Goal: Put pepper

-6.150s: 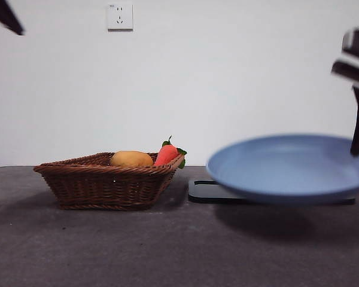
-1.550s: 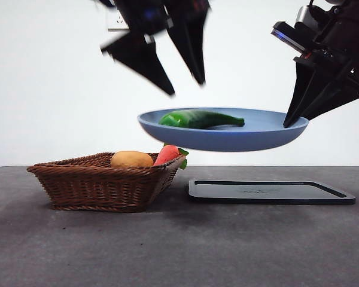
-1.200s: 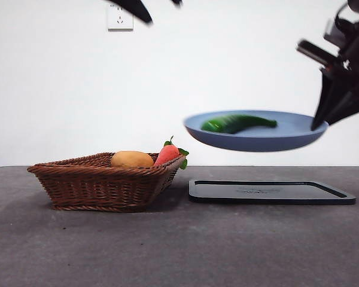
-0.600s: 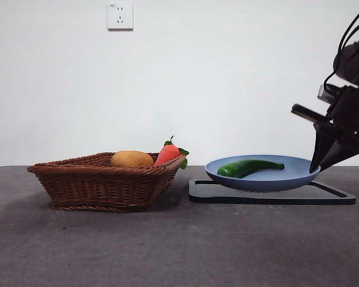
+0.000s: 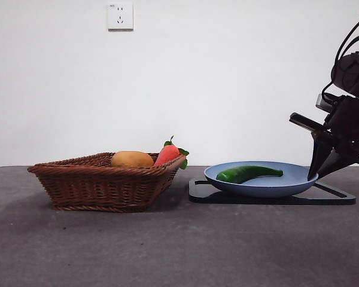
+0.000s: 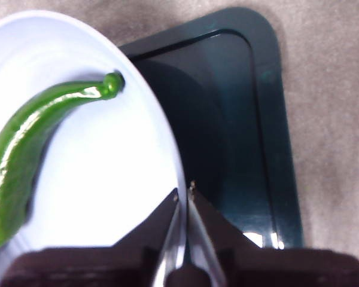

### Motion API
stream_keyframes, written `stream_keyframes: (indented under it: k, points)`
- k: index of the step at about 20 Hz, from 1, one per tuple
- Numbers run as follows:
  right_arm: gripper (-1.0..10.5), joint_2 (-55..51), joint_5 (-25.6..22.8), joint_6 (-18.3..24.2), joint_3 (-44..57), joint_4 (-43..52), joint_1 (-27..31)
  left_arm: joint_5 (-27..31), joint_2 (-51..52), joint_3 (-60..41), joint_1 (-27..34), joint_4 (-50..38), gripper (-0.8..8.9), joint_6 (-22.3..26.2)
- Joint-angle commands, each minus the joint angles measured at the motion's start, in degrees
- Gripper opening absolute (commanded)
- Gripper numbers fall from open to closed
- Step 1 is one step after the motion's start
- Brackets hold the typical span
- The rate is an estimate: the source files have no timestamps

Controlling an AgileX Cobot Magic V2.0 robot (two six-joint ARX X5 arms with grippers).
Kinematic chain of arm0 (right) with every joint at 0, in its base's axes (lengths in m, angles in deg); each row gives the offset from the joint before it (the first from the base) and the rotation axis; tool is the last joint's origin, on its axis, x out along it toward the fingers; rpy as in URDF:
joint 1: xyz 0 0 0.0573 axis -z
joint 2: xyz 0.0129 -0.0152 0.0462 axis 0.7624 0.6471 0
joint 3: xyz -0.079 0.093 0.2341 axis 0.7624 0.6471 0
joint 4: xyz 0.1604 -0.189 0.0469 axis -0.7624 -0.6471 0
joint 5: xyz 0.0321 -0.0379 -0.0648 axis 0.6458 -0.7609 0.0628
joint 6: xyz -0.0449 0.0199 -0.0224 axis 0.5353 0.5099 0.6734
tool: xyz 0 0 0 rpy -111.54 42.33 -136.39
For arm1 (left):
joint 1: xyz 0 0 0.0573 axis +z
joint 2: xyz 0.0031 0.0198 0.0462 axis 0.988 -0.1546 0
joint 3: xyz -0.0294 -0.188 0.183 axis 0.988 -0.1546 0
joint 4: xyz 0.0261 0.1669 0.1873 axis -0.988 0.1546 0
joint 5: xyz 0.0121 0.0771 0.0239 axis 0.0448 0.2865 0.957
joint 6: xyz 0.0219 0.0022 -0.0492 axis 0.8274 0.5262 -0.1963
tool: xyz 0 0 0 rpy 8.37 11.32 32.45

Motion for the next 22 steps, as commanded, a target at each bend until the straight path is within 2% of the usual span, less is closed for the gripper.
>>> stream_keyframes:
  k: [1, 6, 11, 18, 22]
  points:
    - [1.3, 1.46, 0.28, 0.04, -1.38, -0.48, 0.09, 0.15, -0.57, 1.01, -0.55, -0.72, 2.75, 0.46]
    - [1.6, -1.07, 0.22, 0.09, -1.38, -2.43, 0.31, 0.15, -0.57, 1.01, -0.55, -0.66, 2.75, 0.48]
    - [1.6, -14.75, 0.28, 2.69, -1.38, -7.56, 0.5, 0.17, -0.57, 1.01, -0.55, -0.7, 2.74, 0.57]
    - [1.6, -39.08, 0.63, 10.19, -1.38, -27.5, -4.0, 0.17, -0.57, 1.01, -0.55, -0.26, 2.71, 2.1]
    - [1.5, -49.46, 0.61, 11.26, -1.38, -39.56, -8.59, 0.11, -0.59, 1.01, -0.55, -0.02, 2.71, 2.23]
